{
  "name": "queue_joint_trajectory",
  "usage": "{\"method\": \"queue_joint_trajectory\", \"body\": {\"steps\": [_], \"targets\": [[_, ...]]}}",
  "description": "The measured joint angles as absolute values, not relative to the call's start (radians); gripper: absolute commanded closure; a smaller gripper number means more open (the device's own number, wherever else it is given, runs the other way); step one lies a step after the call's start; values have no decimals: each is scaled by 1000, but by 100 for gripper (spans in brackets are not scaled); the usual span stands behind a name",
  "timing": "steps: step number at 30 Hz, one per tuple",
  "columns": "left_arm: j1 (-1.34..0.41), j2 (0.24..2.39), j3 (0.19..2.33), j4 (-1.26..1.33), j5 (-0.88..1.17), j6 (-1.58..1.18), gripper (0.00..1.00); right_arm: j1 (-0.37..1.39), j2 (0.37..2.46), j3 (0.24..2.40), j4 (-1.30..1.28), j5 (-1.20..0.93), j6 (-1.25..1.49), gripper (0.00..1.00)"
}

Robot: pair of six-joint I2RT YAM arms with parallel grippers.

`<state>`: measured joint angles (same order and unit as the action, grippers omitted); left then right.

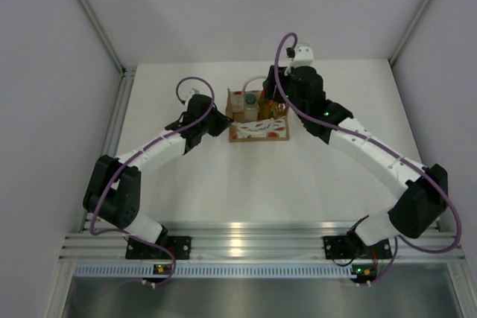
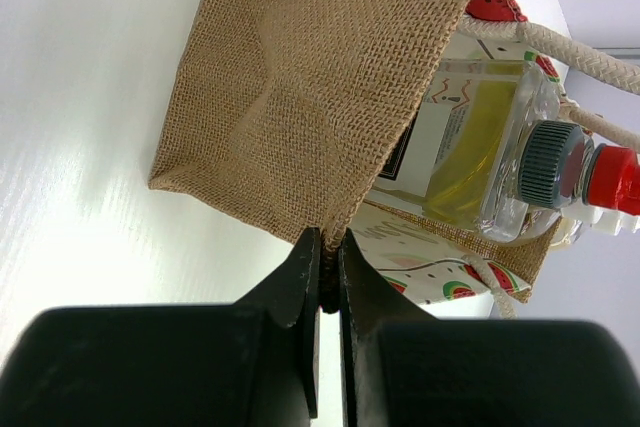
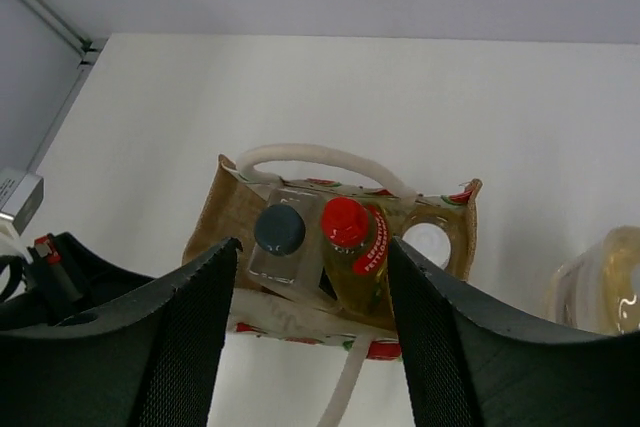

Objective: Take the personal care products out of the canvas bag

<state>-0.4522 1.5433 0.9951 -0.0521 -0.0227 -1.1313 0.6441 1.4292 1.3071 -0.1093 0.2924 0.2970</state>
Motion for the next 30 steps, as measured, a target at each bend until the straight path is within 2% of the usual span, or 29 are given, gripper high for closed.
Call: {"method": "queue_joint_trajectory", "body": {"steps": [5, 11, 30], "targets": [[-452, 1543, 995, -52, -22, -1131, 100, 713, 1573, 1457, -191, 400, 357, 40], [-452, 1543, 997, -54, -22, -1131, 100, 780, 1709, 1522, -287, 481, 397, 40], [-452, 1543, 999, -56, -22, -1130, 100, 809, 1921, 1692, -385, 549, 445, 41]]}}
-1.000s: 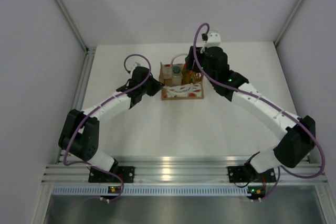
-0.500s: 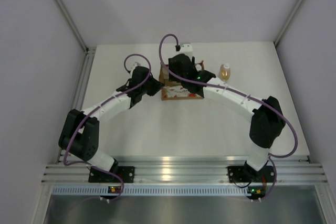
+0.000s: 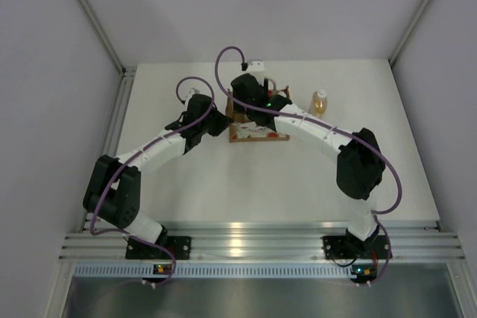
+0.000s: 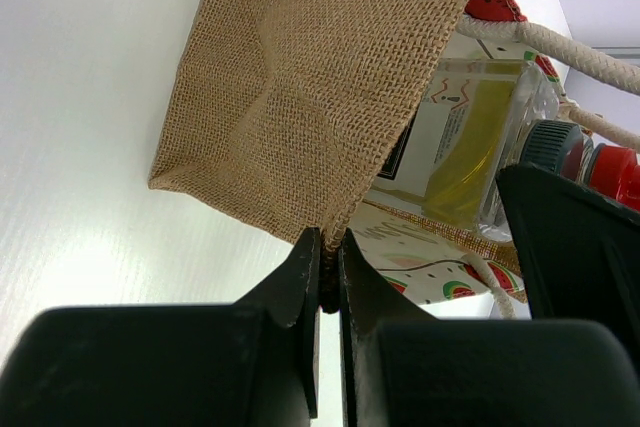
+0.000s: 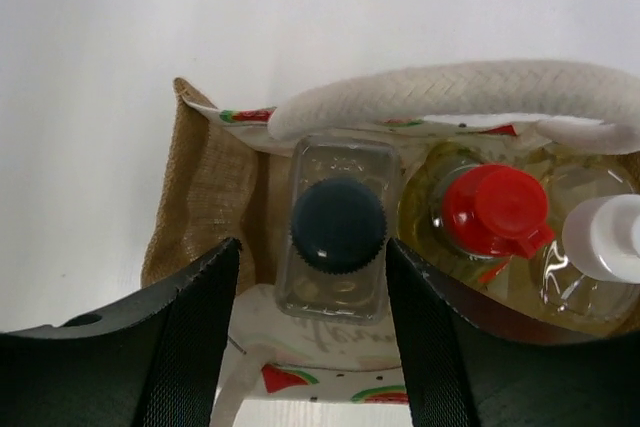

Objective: Take the personal care products out of the canvas bag

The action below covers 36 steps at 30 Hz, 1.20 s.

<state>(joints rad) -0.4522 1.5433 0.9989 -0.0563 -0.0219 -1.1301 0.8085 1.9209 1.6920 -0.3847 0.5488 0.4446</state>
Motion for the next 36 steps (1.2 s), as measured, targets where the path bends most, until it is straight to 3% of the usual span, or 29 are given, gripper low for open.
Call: {"method": "queue_joint_trajectory", "body": {"steps": [18, 20, 21, 22, 25, 36], "targets": [[-447, 1547, 1002, -56, -11, -1131, 100, 786, 2014, 1713, -413, 568, 474, 48], [-447, 1547, 1002, -56, -12, -1131, 100, 782, 2031, 1723, -413, 568, 478, 57], [-447, 1547, 1002, -57, -12, -1131, 100, 782, 2037, 1728, -411, 576, 480, 67], [-447, 1547, 1002, -56, -12, -1131, 100, 781, 2040, 1734, -413, 578, 482, 82], [-447, 1547, 1002, -57, -12, -1131, 100, 780, 2041, 1736, -414, 577, 485, 100], [-446, 1547, 1002, -57, -12, -1131, 100, 782, 2041, 1764, -454, 545, 434, 100]]}}
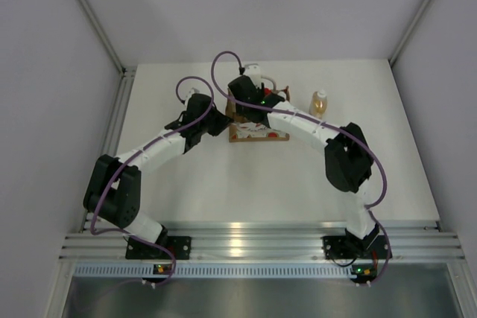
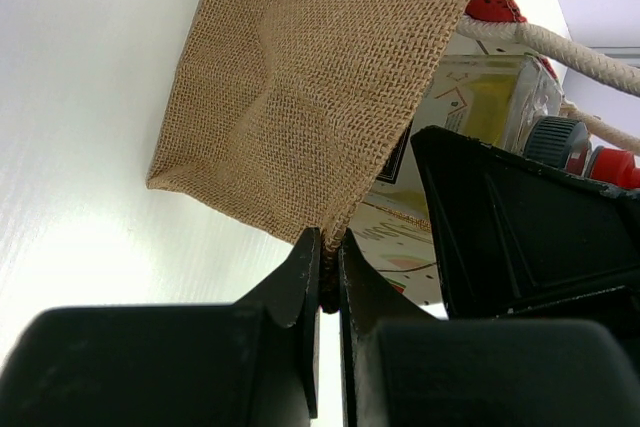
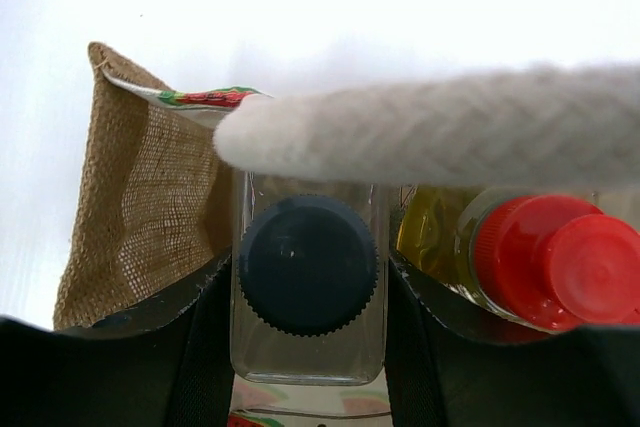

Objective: Take the personal care products out of the canvas bag

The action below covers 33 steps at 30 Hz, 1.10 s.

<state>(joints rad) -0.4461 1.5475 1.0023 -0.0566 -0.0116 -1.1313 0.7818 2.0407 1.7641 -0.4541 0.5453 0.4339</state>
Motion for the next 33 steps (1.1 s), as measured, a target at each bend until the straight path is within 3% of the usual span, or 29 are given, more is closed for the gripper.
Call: {"method": "queue_joint_trajectory", "body": {"steps": [10, 33], "targets": [[-446, 1547, 1002, -57, -12, -1132, 100, 794, 1981, 1767, -458, 493, 287, 100], [-445, 1547, 1002, -59, -13, -1150, 100, 839, 1572, 1765, -508, 353, 192, 100]]}}
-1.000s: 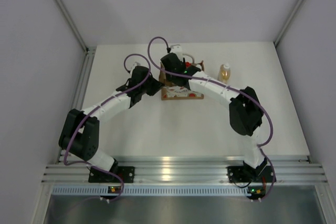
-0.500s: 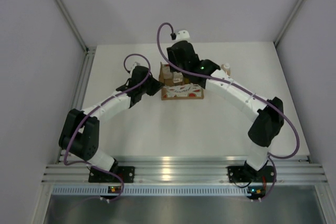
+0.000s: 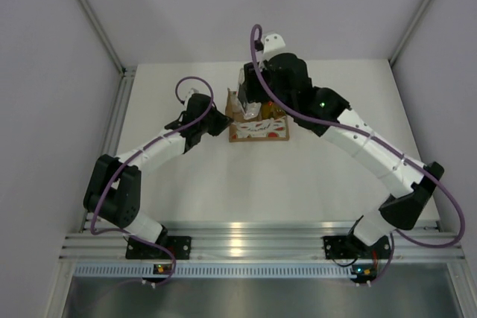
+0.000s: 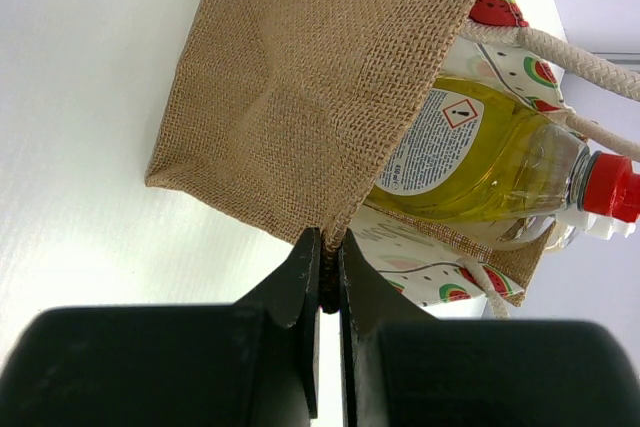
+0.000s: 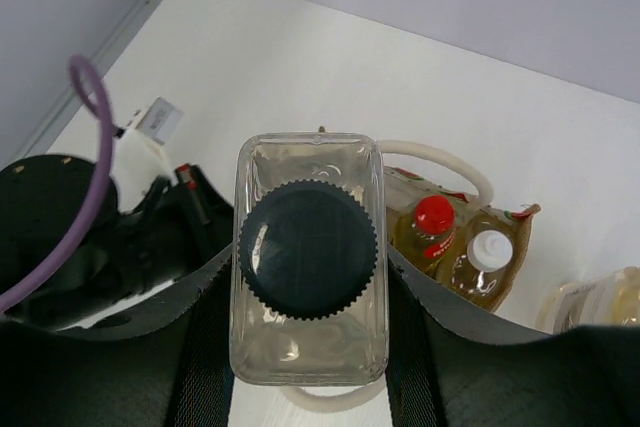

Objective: Take the personal care products out of the canvas bag

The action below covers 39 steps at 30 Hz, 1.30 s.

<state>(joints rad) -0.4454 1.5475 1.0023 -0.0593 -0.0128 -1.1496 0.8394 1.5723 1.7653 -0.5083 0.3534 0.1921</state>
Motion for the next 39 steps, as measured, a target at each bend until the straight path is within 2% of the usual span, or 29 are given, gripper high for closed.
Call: {"method": "queue_joint_trajectory", "body": {"steps": [7, 14, 25, 30, 36, 38, 39], "targets": [[-445, 1547, 1002, -60, -15, -1150, 100, 958, 1468, 1731, -563, 286, 155, 100], [-445, 1547, 1002, -60, -17, -1150, 100, 1102, 1356, 1538, -554, 304, 149, 100], [-445, 1547, 1003, -60, -19, -1150, 100, 1163, 1256, 977, -258, 347, 204, 100], [-445, 1547, 1003, -60, -20, -1150, 100, 1165, 1256, 822, -105, 352, 215, 100], [-445, 1547, 1003, -60, -19, -1150, 100, 1170, 1256, 733, 40, 366, 248, 100], [-445, 1547, 1003, -60, -19, -1150, 100, 1170, 1256, 713, 79, 368, 264, 92], [-445, 1547, 1003, -60, -19, -1150, 100, 1170, 1256, 706, 95, 370, 270, 78]]}}
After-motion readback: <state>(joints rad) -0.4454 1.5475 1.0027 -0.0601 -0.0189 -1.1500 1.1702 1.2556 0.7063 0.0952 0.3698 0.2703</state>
